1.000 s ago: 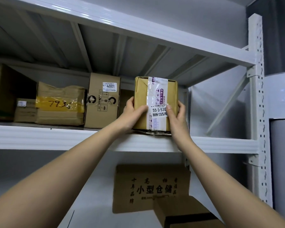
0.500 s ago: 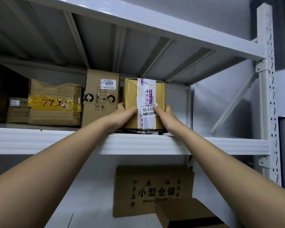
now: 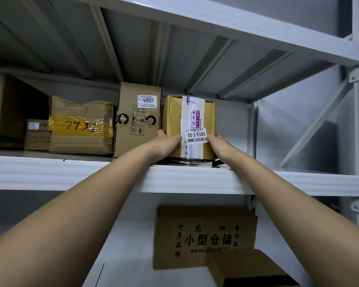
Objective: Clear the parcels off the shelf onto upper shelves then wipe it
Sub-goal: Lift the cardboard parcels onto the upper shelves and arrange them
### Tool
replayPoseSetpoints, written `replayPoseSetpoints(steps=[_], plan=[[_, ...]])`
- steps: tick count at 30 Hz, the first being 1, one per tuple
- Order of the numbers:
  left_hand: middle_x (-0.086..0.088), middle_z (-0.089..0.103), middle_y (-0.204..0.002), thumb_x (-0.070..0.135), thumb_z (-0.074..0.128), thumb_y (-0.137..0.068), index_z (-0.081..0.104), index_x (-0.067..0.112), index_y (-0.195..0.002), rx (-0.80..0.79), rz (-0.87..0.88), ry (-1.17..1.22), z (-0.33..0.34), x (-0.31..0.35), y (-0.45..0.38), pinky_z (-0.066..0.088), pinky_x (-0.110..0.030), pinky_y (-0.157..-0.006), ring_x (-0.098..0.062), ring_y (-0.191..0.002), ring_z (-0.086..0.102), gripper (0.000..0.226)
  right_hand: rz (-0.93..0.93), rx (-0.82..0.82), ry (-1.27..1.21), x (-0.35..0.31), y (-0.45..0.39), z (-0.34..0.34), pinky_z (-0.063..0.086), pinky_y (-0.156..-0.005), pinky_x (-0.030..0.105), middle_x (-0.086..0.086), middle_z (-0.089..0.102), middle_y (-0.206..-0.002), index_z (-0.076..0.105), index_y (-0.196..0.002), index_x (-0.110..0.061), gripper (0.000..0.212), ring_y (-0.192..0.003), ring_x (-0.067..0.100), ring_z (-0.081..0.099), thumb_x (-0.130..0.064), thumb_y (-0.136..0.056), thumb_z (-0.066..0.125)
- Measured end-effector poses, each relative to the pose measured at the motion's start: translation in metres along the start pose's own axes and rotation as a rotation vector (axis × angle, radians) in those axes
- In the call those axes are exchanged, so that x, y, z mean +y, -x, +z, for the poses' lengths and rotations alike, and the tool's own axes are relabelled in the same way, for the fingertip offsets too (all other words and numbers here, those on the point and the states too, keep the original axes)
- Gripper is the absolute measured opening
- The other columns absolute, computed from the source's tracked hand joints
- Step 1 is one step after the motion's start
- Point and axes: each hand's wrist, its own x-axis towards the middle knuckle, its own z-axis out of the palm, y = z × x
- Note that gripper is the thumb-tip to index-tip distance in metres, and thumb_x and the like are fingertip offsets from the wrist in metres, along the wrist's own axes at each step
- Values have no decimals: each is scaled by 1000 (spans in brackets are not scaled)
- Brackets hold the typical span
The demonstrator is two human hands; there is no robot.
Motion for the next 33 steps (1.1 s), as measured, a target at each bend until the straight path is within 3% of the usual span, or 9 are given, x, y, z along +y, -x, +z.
replayPoseSetpoints(steps=[3,7,10,13,16,21,25,30,33], plan=[[-14,37,-147,41,38,-97,12,8,-150,24,-25,-66,0,-1,-1,31,-42,-110,-32,-131,40,67,-6,-18,45,5,-2,0,49,-87,42,8,51,-109,33,-137,-9,48,-105,31,56,-38,-98,32],[-16,37,-146,41,39,-97,15,8,-149,85,-52,-169,0,-2,-4,34,-43,-108,-35,-130,40,66,-16,-21,92,4,2,0,47,-62,33,8,55,-101,32,-128,-10,38,-87,30,61,-34,-99,39],[-17,44,-140,34,46,-97,19,5,-144,136,-63,-188,-1,-2,-4,40,-42,-102,-35,-123,47,61,-40,32,144,6,2,-2,54,-73,43,13,59,-103,35,-115,-9,33,-90,35,68,-32,-96,50],[-18,52,-128,23,50,-96,21,3,-140,169,-78,-199,-3,-3,-3,46,-40,-91,-34,-113,54,56,-69,63,195,10,1,-3,56,-81,47,10,62,-89,44,-87,-15,12,-84,34,70,-13,-91,55],[-17,59,-119,16,49,-93,38,3,-132,162,-55,-316,-6,-4,-2,49,-40,-81,-34,-106,59,43,-59,19,265,10,3,-3,58,-77,41,10,66,-83,54,-77,-19,24,-77,27,71,0,-88,47],[-14,66,-102,9,46,-85,61,6,-99,144,-4,-488,-7,-7,1,51,-37,-73,-31,-92,64,20,-85,-77,347,4,9,-1,40,-54,21,3,53,-99,59,-94,-16,23,-69,14,54,-3,-93,41],[-15,66,-99,12,48,-88,64,7,-101,121,-10,-512,-6,-8,0,52,-37,-75,-31,-91,64,22,-73,-188,432,-2,16,2,31,-55,19,3,48,-106,53,-124,-7,31,-72,11,42,-5,-95,42],[-7,54,-76,13,47,-89,54,9,-84,131,7,-535,-6,-8,-3,45,-33,-68,-27,-75,55,10,-92,-186,450,-1,14,2,29,-55,19,-1,49,-104,52,-125,-10,33,-77,12,43,-6,-95,40],[-5,55,-79,15,47,-89,54,10,-88,133,9,-546,-5,-8,-4,46,-33,-70,-26,-79,55,9,-101,-130,427,0,12,1,28,-53,18,-9,44,-83,55,-121,-11,32,-67,5,39,-7,-95,37]])
